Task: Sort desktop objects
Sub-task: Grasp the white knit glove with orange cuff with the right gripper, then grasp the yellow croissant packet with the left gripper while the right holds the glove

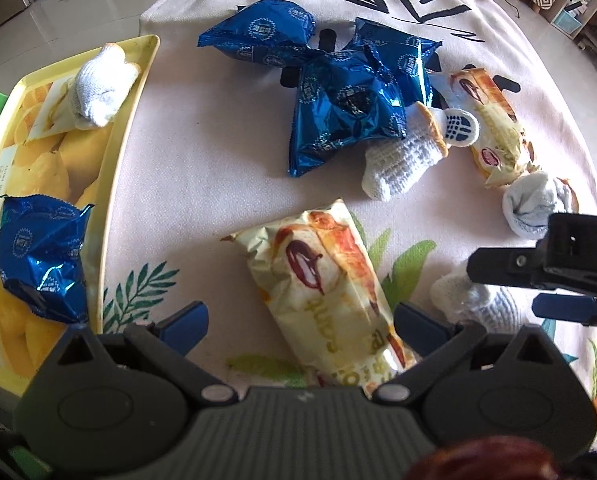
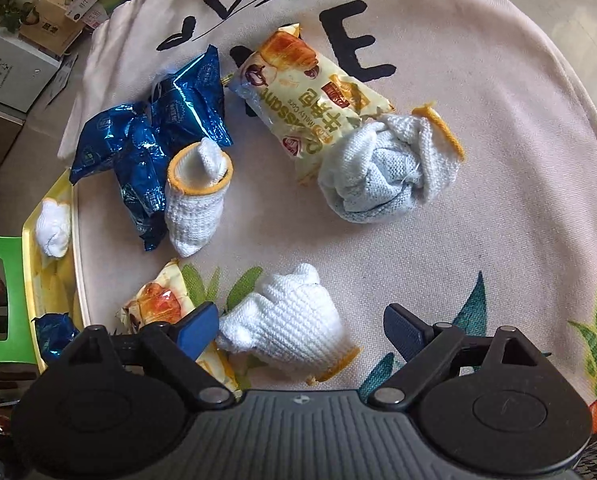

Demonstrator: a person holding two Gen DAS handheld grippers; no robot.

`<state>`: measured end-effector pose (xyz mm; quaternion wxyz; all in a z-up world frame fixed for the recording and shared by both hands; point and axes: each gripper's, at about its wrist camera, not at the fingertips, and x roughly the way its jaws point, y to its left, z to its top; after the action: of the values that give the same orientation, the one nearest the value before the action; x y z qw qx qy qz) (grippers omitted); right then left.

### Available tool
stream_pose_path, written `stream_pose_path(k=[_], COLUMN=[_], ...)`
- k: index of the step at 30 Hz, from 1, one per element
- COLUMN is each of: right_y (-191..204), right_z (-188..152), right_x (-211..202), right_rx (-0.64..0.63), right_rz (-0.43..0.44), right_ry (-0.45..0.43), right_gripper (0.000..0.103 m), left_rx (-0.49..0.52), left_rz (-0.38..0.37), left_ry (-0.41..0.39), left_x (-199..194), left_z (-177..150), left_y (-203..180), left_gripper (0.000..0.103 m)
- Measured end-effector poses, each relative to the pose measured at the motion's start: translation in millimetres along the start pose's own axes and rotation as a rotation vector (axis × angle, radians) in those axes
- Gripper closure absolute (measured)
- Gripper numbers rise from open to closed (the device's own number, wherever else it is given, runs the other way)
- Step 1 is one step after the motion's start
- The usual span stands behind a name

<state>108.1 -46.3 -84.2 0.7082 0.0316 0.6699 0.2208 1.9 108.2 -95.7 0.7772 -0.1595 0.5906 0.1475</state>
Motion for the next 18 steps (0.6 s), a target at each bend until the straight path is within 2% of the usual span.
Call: stream_pose_path(k=[4,10,17,18], right_y=[4.8,9.6,15.0,13.6], right_z=[-2.7,-8.9,-11.7,-10.6], right_x=[7.4,21.0,20.7,18.7], right_rx=[-0.032,-0.051,-0.061,-0.046], right_rz=[-0.019,-0.021,-0.004,0.003], right_ry=[0.009,0.032,0.01,0.001], right_gripper=[0.015,0.023,0.037,0.039], left_rx=[0.039,0.062,0.035,0.026], left_rz=[0.006,0.018,0.011,0.007], left_ry=[-0.007,0.007,-0.008,-0.01], left_x=[4.9,18.7,21.1,20.2], left_z=[-2.7,-11.0,-13.3,-12.9], left_y=[-7.7,-14.1,-12.7,-11.8], left_gripper=[0.001,0.001,0.001,0.005])
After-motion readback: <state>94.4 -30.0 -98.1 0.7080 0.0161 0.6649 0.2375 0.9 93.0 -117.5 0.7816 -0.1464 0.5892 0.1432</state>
